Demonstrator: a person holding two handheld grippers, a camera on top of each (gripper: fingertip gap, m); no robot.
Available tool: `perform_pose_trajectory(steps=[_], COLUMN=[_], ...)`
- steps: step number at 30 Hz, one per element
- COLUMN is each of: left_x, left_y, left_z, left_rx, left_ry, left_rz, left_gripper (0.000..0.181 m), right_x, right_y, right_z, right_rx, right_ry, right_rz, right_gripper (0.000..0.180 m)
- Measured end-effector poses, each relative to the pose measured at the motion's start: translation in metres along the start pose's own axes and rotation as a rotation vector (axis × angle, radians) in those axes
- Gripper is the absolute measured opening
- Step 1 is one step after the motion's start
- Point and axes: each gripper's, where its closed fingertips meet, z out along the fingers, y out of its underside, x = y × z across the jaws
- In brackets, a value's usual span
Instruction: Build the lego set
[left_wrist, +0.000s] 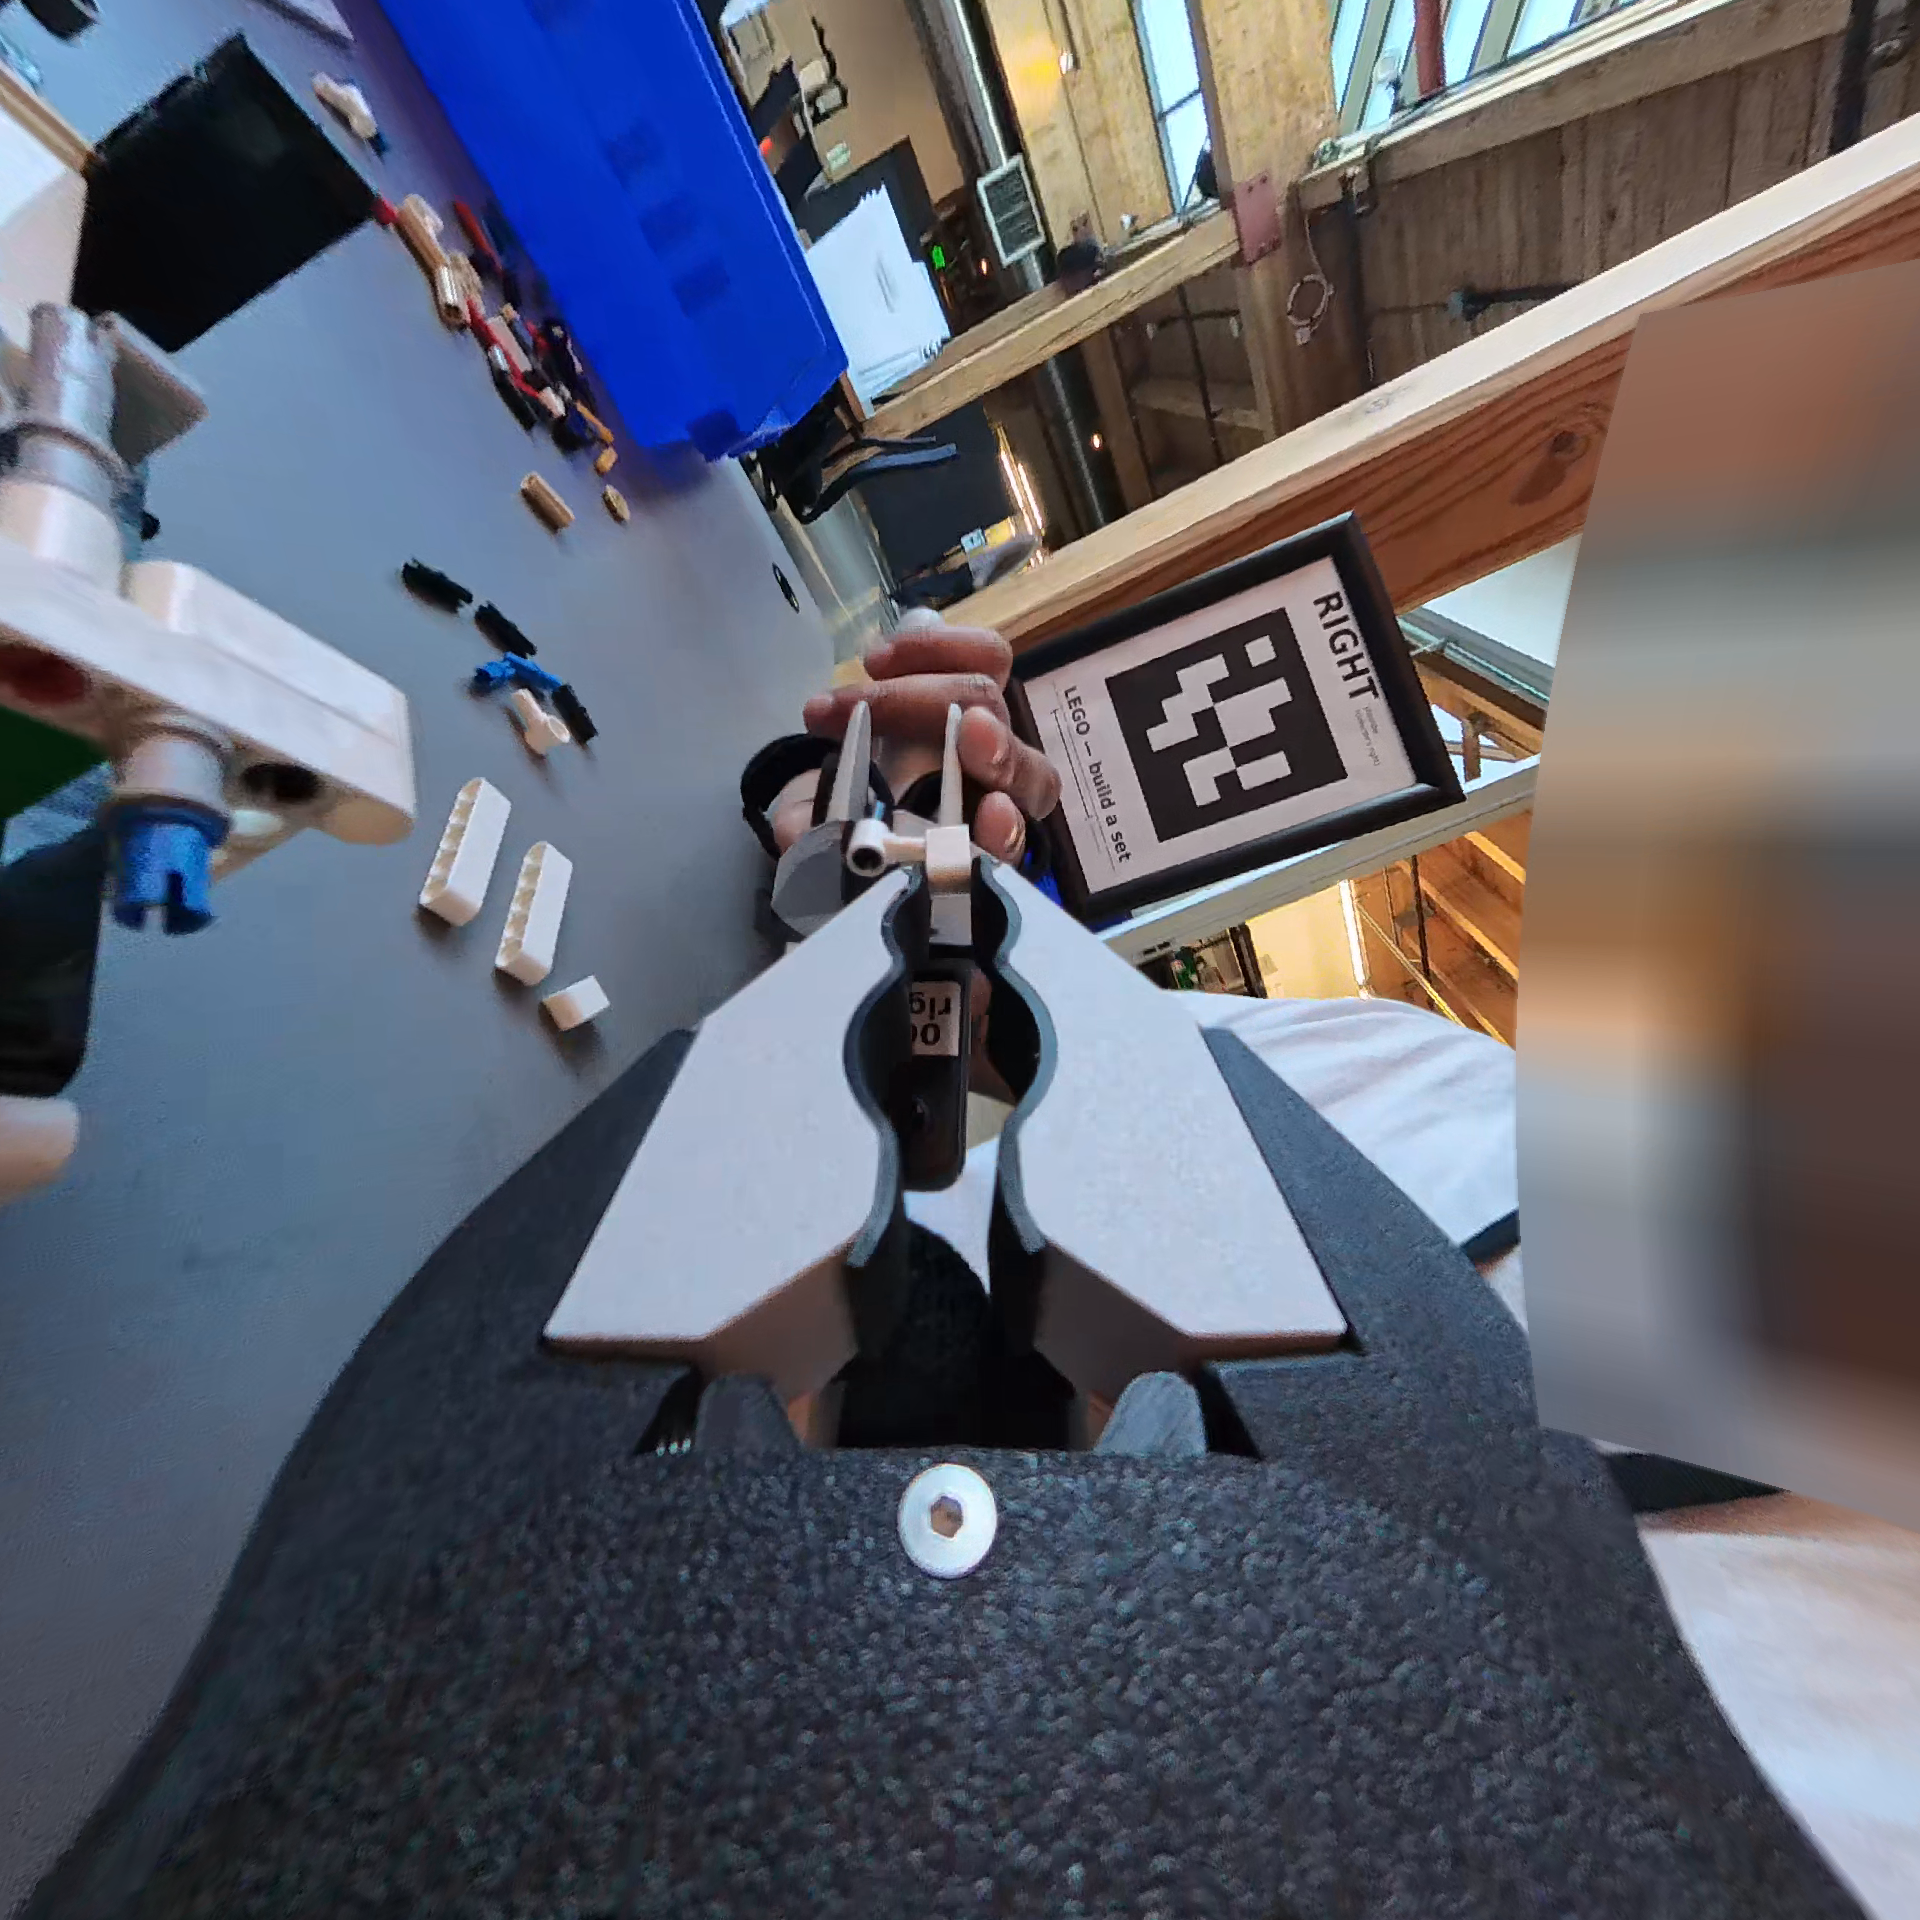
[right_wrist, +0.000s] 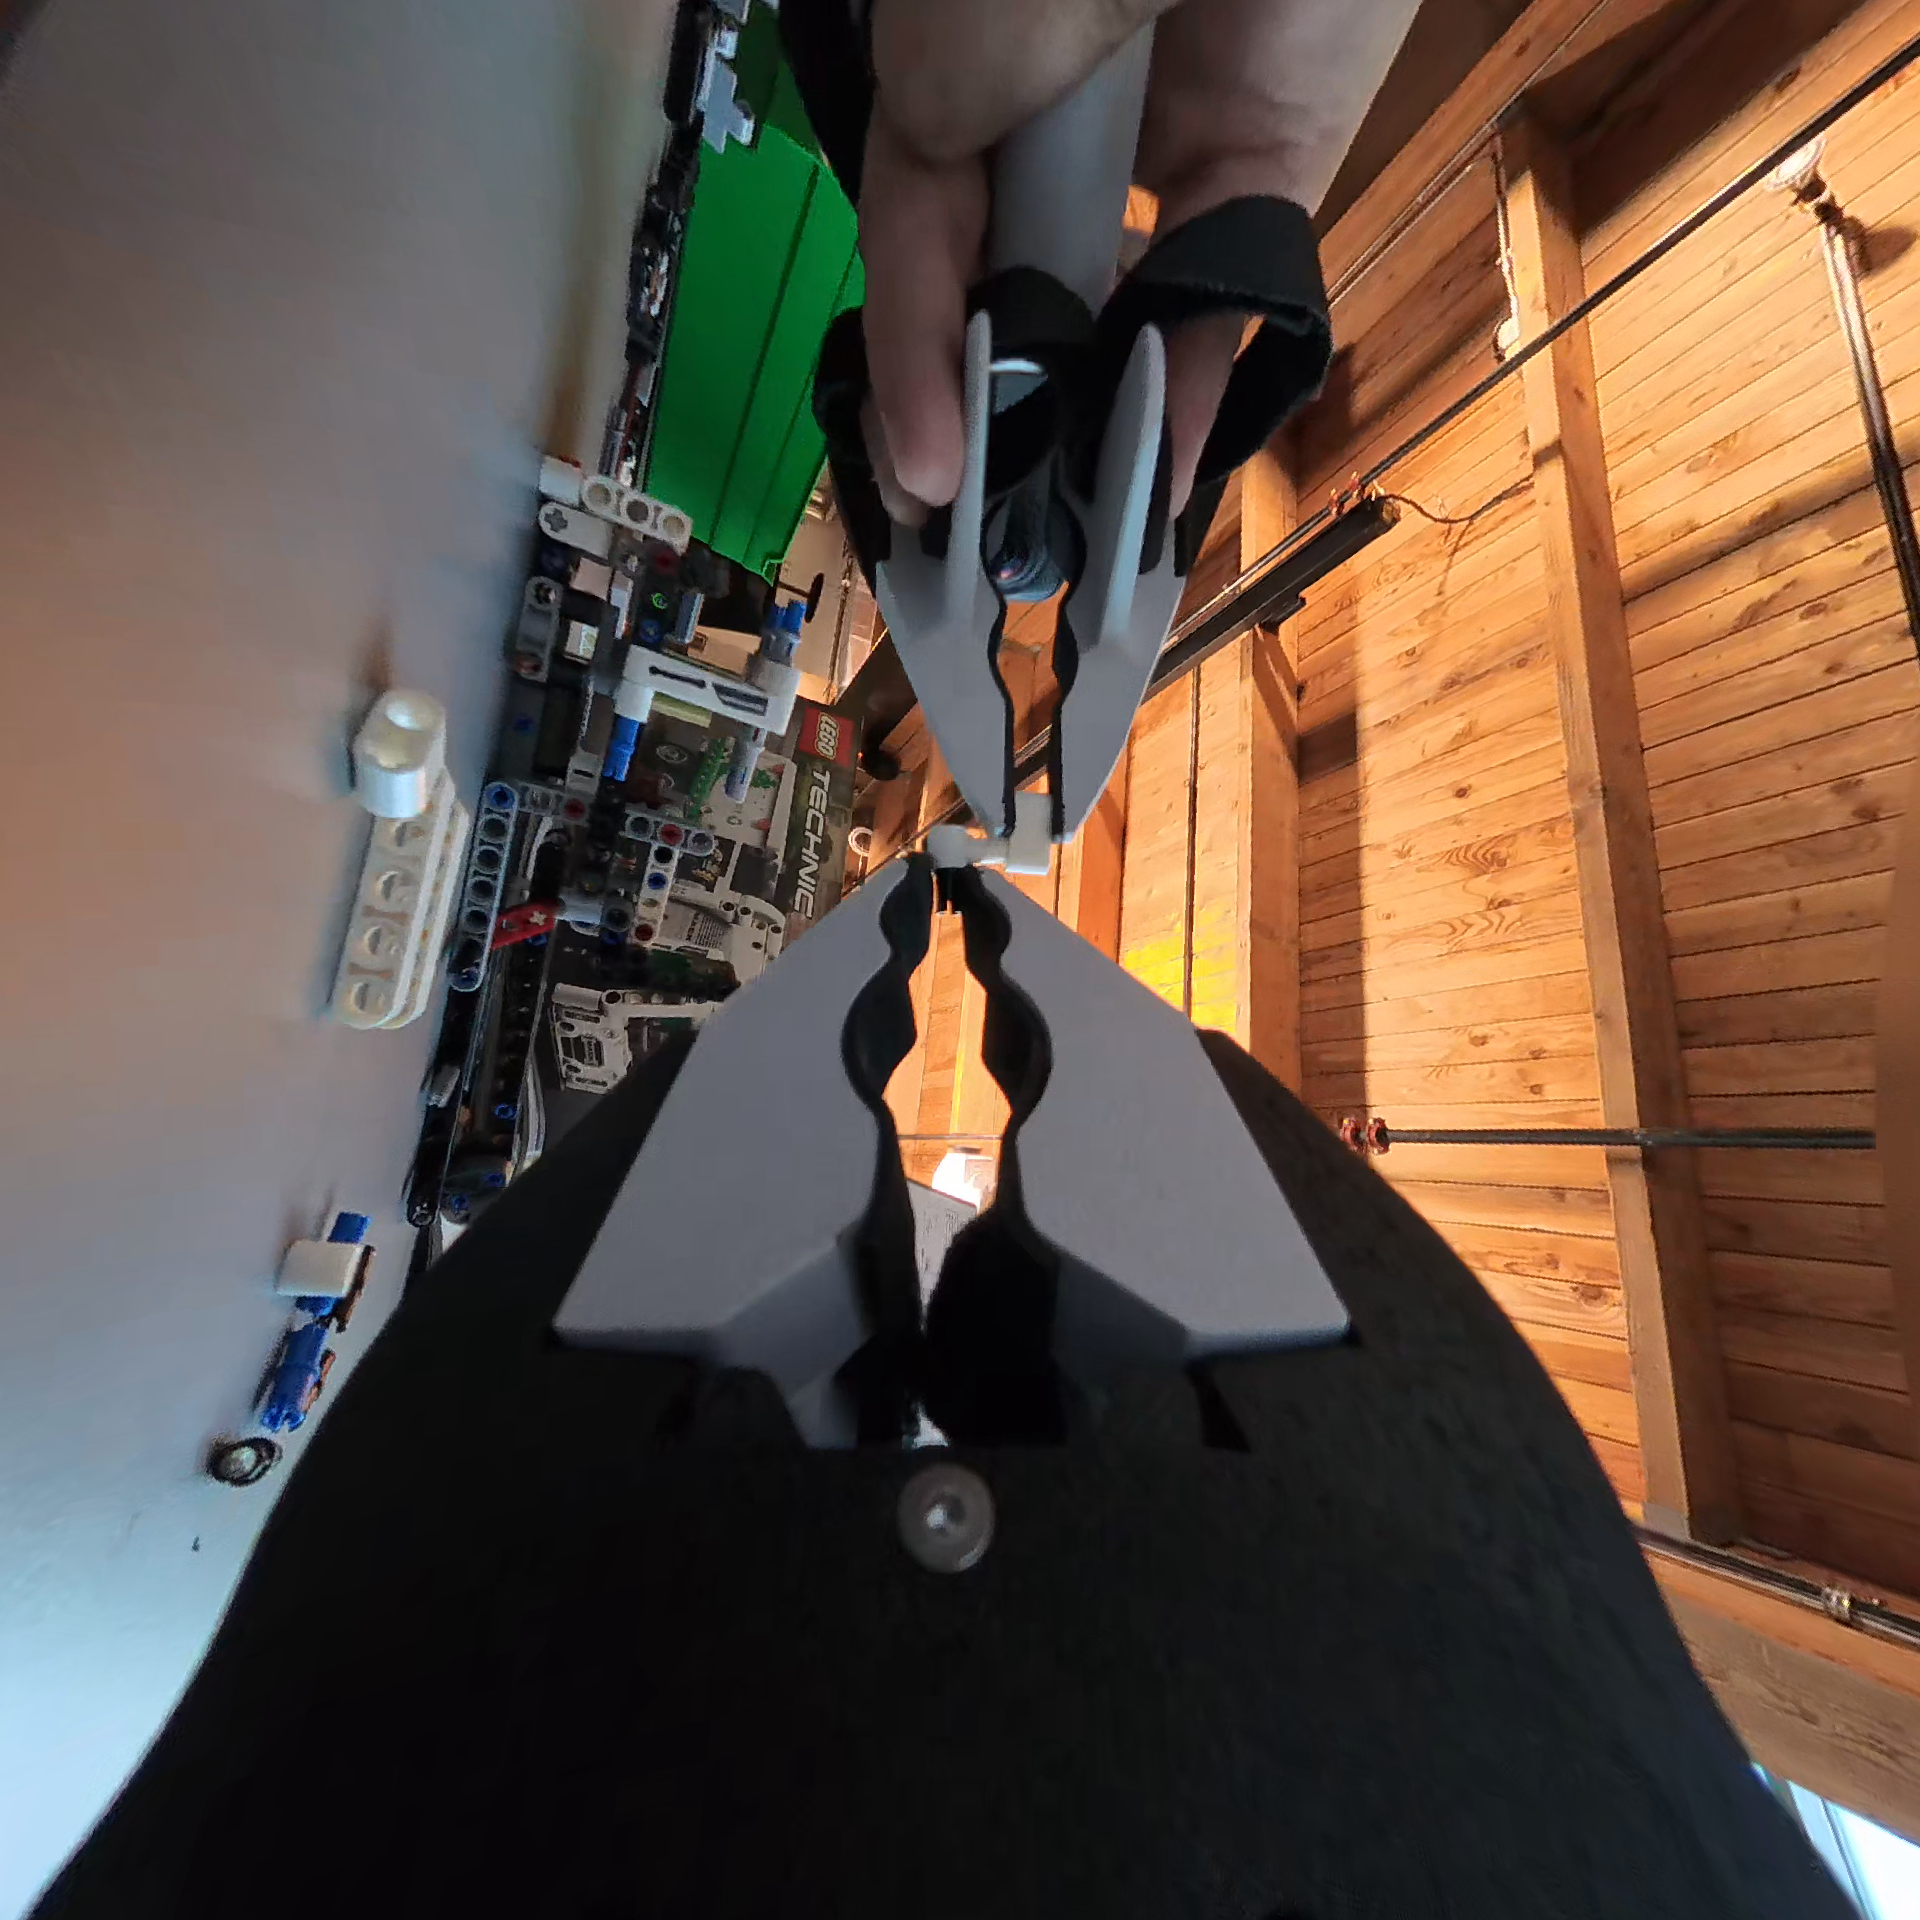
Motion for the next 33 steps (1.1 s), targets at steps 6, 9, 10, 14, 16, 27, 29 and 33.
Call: perform_pose_trajectory(steps=[6,9,10,14,16,27,29,33], left_x=[-0.007,-0.011,-0.011,-0.009,-0.007,0.002,0.003,0.004], left_y=[0.012,0.012,0.012,0.008,0.006,0.005,0.005,0.007], left_z=[-0.004,-0.005,-0.005,-0.003,-0.002,-0.001,-0.001,0.000], left_rx=[-0.113,-0.152,-0.159,-0.148,-0.124,-0.096,-0.094,-0.110], left_ry=[-0.016,-0.083,-0.097,-0.113,-0.089,0.042,0.058,0.090], left_rz=[-0.042,0.032,0.049,0.100,0.109,0.065,0.052,0.025], left_gripper=[0.004,0.004,0.004,0.004,0.004,0.003,0.003,0.003], right_x=[-0.007,-0.010,-0.009,-0.007,-0.005,0.003,0.003,0.004], right_y=[-0.009,-0.009,-0.008,-0.005,-0.003,-0.001,-0.001,-0.003], right_z=[-0.003,-0.002,-0.002,-0.002,-0.002,-0.004,-0.004,-0.006], right_rx=[0.033,0.029,0.027,0.007,-0.003,0.004,0.010,0.016], right_ry=[-0.047,-0.064,-0.063,-0.071,-0.065,-0.034,-0.031,-0.035], right_rz=[0.005,0.011,0.012,0.061,0.064,0.107,0.114,0.107], right_gripper=[0.004,0.004,0.004,0.004,0.004,0.004,0.004,0.004])
